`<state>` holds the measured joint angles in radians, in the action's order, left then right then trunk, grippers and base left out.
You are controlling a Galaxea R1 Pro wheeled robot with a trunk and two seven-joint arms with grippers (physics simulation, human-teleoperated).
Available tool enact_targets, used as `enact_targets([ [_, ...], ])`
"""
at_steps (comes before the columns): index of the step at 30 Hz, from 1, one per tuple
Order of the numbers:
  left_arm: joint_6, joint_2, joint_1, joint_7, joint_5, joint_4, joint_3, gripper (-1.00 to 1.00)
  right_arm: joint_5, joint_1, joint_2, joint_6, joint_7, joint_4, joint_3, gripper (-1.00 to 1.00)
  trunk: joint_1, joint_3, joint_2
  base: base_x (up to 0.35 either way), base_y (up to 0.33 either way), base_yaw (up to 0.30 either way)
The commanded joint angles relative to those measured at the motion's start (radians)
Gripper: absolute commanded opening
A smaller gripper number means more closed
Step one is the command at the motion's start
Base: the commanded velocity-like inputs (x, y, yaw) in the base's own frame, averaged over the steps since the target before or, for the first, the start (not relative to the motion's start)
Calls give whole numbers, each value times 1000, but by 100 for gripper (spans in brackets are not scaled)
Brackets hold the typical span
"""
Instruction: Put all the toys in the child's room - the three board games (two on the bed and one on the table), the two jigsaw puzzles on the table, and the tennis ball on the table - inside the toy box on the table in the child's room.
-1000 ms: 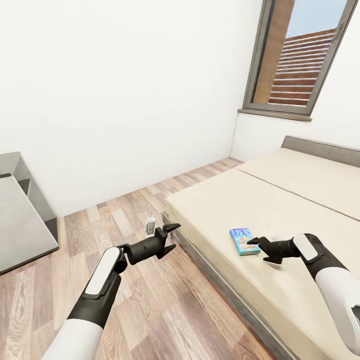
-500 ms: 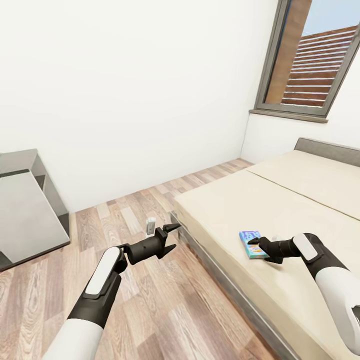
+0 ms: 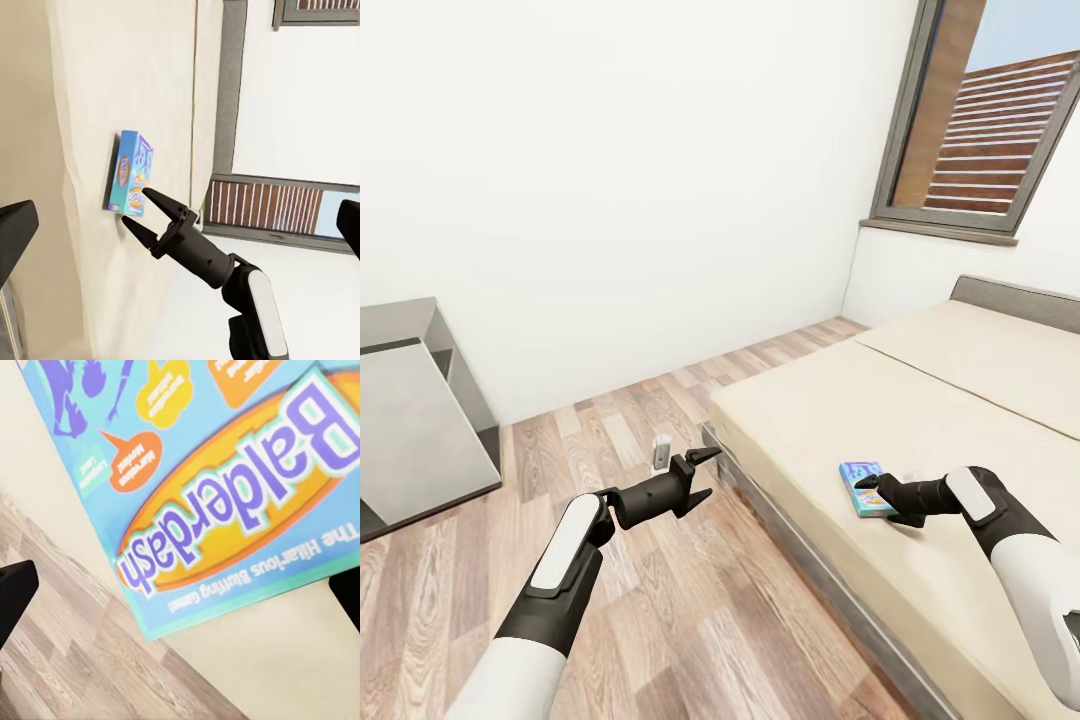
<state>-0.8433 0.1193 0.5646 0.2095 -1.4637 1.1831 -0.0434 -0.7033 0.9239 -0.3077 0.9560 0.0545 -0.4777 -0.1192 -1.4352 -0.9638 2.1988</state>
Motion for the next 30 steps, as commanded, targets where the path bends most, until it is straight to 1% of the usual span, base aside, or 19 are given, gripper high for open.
enact_targets([
  [1,-2,0,1,10,-10,1,0,100,4,0,1,7,2,4,-3,100,0,-1,0,0,0,5],
  [21,-2,0,1,10,-10,1,0,100,4,-1,-1,8,2,4,-5,100,0,-1,0,0,0,1],
  [30,-2,-1,1,10,-10,0,0,100,4,-2,-8,10,0,3,-10,100,0,-1,0,0,0,0],
])
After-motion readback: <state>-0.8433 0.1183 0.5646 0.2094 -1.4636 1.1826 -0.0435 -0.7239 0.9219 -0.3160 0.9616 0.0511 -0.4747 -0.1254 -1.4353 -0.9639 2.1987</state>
